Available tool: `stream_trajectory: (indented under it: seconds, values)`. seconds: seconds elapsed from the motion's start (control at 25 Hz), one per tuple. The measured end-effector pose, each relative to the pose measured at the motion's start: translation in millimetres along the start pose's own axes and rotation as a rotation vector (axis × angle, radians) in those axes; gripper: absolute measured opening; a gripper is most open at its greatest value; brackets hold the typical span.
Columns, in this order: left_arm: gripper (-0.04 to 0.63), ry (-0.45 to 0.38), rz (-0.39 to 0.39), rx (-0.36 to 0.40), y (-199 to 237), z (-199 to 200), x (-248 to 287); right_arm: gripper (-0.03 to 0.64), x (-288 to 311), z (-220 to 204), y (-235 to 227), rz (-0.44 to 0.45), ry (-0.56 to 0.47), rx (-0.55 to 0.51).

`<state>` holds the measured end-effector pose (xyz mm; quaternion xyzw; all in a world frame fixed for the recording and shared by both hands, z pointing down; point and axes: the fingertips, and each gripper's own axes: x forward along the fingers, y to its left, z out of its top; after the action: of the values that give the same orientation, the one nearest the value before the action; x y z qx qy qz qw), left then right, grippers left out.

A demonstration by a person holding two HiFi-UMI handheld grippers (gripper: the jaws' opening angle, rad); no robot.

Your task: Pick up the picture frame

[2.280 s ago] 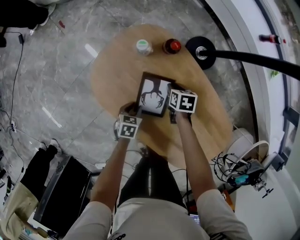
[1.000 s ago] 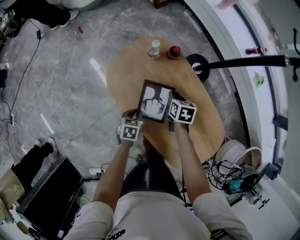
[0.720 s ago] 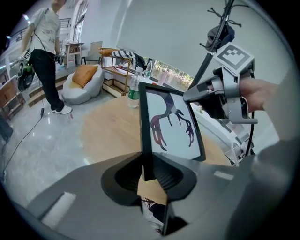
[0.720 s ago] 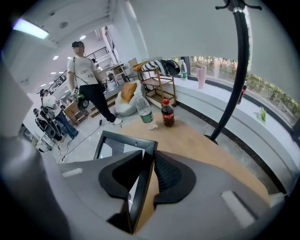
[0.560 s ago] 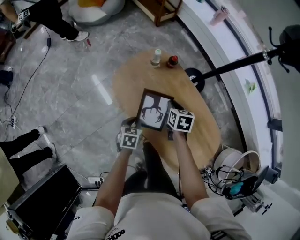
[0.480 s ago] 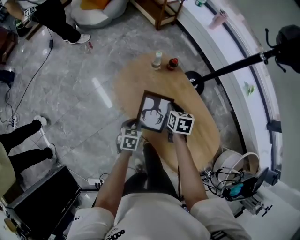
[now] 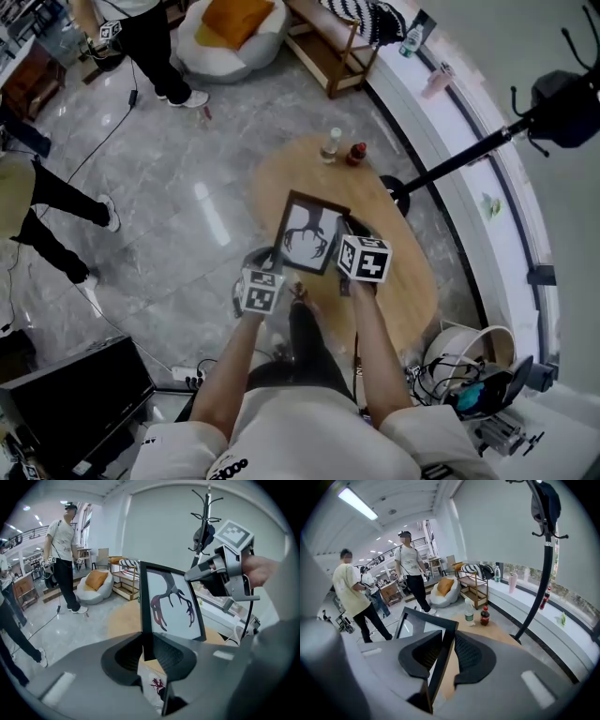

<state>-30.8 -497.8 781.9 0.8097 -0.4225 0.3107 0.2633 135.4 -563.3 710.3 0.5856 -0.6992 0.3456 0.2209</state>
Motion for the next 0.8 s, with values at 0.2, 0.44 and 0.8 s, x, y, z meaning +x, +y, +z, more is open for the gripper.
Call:
stream_trajectory:
  seconds: [0.2, 0.44, 0.8]
  values:
    - [0.077, -0.065, 0.046, 0.016, 6.2, 10.6, -50.6, 0.092, -38.4, 17.2, 38.7, 0.040, -0.066, -0.062]
    - [0.077, -0.198, 0.095, 0.029, 10.2, 26.7, -94.3, 0.092, -84.3, 40.0, 75.4, 0.076, -0.145, -0.133]
    - [0.077, -0.331, 0.165, 0.074, -0.9, 61.9, -179.4, 0.092, -167.0, 74.1, 115.6, 0.131, -0.297, -0.197]
